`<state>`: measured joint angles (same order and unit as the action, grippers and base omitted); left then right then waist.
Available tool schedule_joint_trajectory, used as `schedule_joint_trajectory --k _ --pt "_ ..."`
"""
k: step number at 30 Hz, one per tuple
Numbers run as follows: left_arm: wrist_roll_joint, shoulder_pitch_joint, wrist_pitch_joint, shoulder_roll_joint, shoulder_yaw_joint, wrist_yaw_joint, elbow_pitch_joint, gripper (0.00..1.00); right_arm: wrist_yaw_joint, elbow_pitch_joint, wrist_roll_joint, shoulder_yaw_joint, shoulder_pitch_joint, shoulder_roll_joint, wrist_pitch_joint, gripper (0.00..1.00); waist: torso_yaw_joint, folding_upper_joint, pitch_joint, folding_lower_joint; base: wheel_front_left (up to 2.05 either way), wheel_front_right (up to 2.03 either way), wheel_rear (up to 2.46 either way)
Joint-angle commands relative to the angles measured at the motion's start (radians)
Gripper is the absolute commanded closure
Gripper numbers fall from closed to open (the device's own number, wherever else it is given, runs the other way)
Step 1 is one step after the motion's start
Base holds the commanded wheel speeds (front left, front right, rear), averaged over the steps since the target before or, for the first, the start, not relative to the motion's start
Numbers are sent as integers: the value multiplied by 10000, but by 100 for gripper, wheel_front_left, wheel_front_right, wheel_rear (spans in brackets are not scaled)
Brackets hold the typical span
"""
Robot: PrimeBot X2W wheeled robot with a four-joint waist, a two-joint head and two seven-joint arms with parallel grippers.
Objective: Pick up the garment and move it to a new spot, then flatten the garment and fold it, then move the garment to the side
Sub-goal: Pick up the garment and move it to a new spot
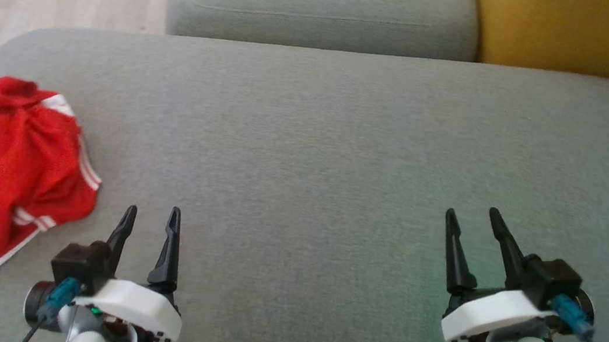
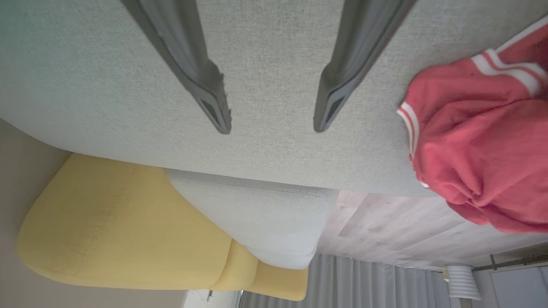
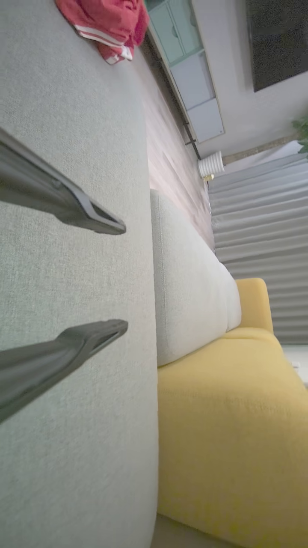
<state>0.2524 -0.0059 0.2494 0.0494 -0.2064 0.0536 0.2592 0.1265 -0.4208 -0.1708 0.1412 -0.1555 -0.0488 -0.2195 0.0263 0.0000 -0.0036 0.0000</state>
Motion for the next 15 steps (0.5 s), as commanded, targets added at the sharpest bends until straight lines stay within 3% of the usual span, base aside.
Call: schedule_joint_trajectory --k 1,15 --pt "6 -523 124 10 449 46 -363 0 42 272 383 298 -434 -15 -130 0 432 0 -78 0 0 0 0" --pt "-569 -62 124 22 1052 39 -615 0 42 117 259 832 -42 -14 -168 0 2947 0 -537 0 0 0 0"
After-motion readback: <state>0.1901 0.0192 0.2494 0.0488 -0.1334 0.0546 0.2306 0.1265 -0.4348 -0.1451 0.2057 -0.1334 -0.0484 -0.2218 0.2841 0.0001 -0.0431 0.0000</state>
